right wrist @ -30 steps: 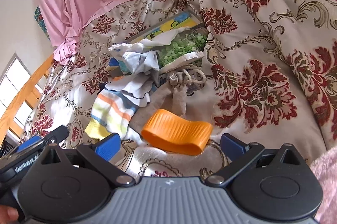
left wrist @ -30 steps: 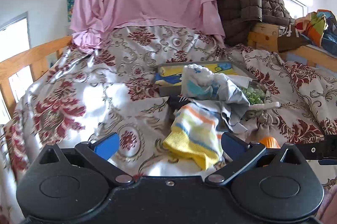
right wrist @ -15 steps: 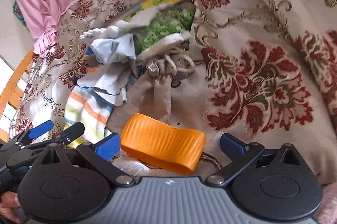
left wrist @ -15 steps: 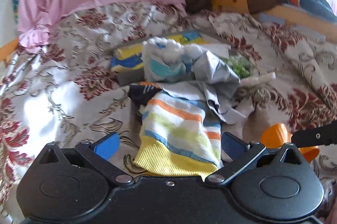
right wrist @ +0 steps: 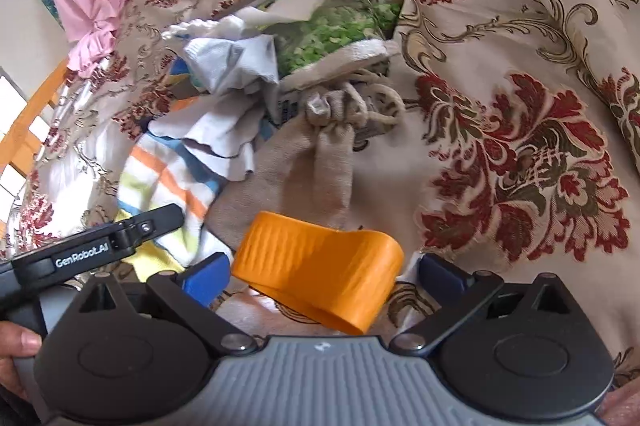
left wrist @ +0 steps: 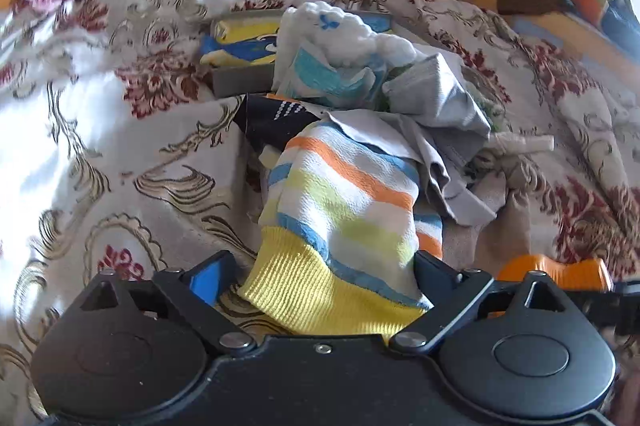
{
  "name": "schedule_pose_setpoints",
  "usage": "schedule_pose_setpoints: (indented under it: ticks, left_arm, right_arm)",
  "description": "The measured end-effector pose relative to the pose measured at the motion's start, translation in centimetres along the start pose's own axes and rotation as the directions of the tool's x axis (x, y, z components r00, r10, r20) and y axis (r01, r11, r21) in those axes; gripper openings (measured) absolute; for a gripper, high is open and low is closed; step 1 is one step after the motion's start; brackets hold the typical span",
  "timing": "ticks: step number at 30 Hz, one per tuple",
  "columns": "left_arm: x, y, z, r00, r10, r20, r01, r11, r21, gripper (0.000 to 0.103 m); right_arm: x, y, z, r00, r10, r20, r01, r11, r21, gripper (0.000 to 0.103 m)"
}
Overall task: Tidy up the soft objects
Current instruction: 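Grasp the striped sock with the left tool while the right tool grasps the orange silicone piece, then carry the sock and orange piece with both tools over the painted tray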
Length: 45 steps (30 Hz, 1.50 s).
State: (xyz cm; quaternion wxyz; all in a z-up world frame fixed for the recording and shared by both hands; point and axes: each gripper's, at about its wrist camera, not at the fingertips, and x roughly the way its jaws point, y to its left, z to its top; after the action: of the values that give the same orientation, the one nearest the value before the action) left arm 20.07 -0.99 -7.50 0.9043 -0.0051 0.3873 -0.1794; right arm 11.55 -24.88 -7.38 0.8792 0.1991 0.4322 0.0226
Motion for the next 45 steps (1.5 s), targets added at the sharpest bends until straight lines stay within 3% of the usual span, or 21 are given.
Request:
schedule_pose_setpoints:
  ticks: [4, 11, 13, 15, 17, 21, 26, 27, 29, 35, 42, 45]
  left_arm:
    - [-0.2, 0.2, 0.1, 0.999, -0.036, -0.007, 0.036, 0.998, -0.059, 0.081]
    - [-0.3, 0.9, -0.4, 0.994, -0.111, -0.005, 0.109, 0.981, -0.161, 0.041]
    - [-0.3, 0.9, -0.5, 0.991, -0.133, -0.005, 0.13, 0.976, -0.176, 0.032]
    - [-0.4, 0.7, -0.5, 0.99, -0.143, 0.0, 0.141, 0.973, -0.183, 0.027]
    - [-0.4, 0.4, -0.6, 0.99, -0.143, 0.003, 0.142, 0.973, -0.181, 0.02]
    - [-0.4, 0.2, -0.8, 0.991, -0.131, -0.002, 0.128, 0.972, -0.198, 0.019]
    - [-0.9, 0.3, -1.4, 0.989, -0.148, 0.003, 0.145, 0.968, -0.205, 0.016]
    - [-1.0, 0.2, -1.5, 0.987, -0.161, 0.004, 0.159, 0.968, -0.192, 0.016]
    - [-1.6, -0.1, -1.9, 0.983, -0.185, 0.012, 0.185, 0.971, -0.15, 0.015]
    - [-3.2, -1.3, -2.7, 0.987, -0.159, -0.004, 0.159, 0.987, -0.007, 0.014]
    - [-6.5, -1.8, -2.7, 0.998, -0.051, -0.031, 0.056, 0.981, 0.188, 0.013]
    - [-8.6, -1.6, -2.3, 1.0, -0.003, 0.02, -0.001, 0.975, 0.224, 0.013]
  right_arm:
    - [-0.4, 0.0, 0.0, 0.999, 0.033, 0.014, -0.033, 0.999, 0.004, 0.101]
    - [-0.7, 0.1, 0.0, 0.998, 0.06, 0.031, -0.06, 0.998, -0.005, 0.098]
    - [-1.0, 0.0, 0.0, 0.995, 0.093, 0.046, -0.093, 0.996, -0.001, 0.092]
    - [-1.1, 0.2, -0.1, 0.99, 0.131, 0.046, -0.131, 0.991, -0.012, 0.09]
    - [-0.9, 0.8, -0.2, 0.992, 0.119, 0.037, -0.117, 0.992, -0.043, 0.088]
    - [-0.7, 1.1, -0.2, 0.994, 0.109, 0.027, -0.107, 0.993, -0.056, 0.084]
    - [-0.1, 1.0, -0.3, 0.997, 0.074, -0.01, -0.074, 0.996, -0.051, 0.059]
    - [0.1, 1.2, -0.4, 0.998, 0.056, -0.019, -0.057, 0.996, -0.068, 0.056]
    - [0.1, 1.8, -0.7, 0.999, 0.03, -0.019, -0.032, 0.993, -0.109, 0.039]
    - [-0.6, 2.7, -1.3, 1.0, 0.024, 0.011, -0.022, 0.984, -0.179, 0.022]
    - [-2.3, 3.8, -2.0, 0.994, 0.036, 0.1, -0.01, 0.968, -0.249, 0.016]
    - [-3.0, 4.2, -2.1, 0.99, 0.043, 0.138, -0.004, 0.963, -0.271, 0.016]
